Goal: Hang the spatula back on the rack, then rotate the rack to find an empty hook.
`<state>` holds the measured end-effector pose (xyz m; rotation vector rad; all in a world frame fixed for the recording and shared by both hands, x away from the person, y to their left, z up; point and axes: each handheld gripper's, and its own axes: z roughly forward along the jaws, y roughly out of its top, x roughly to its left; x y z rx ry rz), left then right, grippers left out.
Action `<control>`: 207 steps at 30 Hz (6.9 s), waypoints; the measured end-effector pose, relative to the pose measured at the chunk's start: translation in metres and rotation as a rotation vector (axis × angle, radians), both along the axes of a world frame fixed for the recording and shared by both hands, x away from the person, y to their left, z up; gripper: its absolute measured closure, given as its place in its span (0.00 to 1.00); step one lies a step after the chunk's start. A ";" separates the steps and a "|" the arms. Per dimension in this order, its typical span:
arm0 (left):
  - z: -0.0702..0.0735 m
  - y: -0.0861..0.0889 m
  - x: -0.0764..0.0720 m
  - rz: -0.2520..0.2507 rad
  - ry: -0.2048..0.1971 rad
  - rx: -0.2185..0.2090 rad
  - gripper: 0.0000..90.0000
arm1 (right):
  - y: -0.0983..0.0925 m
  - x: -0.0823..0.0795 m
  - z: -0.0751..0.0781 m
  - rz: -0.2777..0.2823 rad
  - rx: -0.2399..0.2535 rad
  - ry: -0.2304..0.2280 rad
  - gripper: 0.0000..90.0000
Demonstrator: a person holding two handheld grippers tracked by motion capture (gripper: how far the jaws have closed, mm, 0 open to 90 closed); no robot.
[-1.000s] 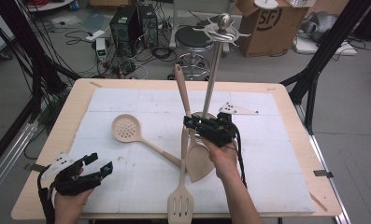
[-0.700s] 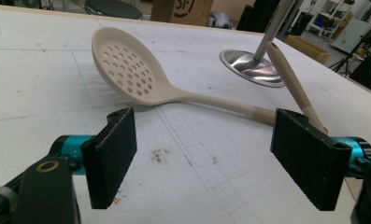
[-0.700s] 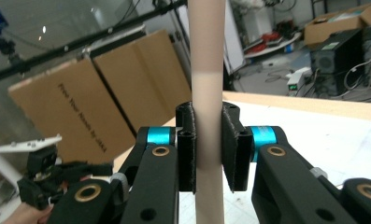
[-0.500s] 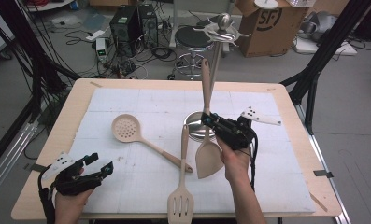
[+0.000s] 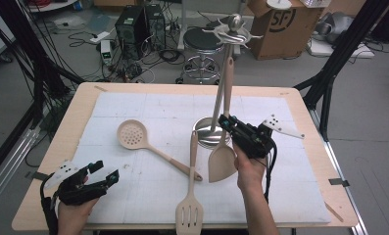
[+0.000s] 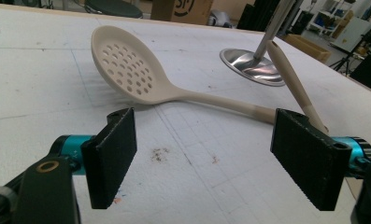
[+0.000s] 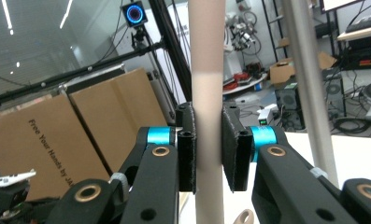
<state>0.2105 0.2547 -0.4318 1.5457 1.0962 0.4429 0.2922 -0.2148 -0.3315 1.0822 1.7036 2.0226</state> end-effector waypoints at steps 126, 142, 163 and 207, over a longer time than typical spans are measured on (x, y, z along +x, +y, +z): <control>-0.002 -0.002 0.002 -0.006 0.012 -0.001 0.26 | -0.028 0.062 0.104 -0.116 0.222 -0.205 1.00; -0.002 -0.001 0.001 -0.011 0.015 0.012 0.26 | -0.019 0.058 0.110 -0.068 0.189 -0.226 1.00; -0.002 0.002 0.001 -0.004 0.012 0.005 0.26 | 0.014 0.057 0.115 -0.008 0.148 -0.247 1.00; -0.002 0.000 0.000 -0.006 0.013 0.010 0.26 | -0.016 0.052 0.114 -0.155 0.087 -0.292 1.00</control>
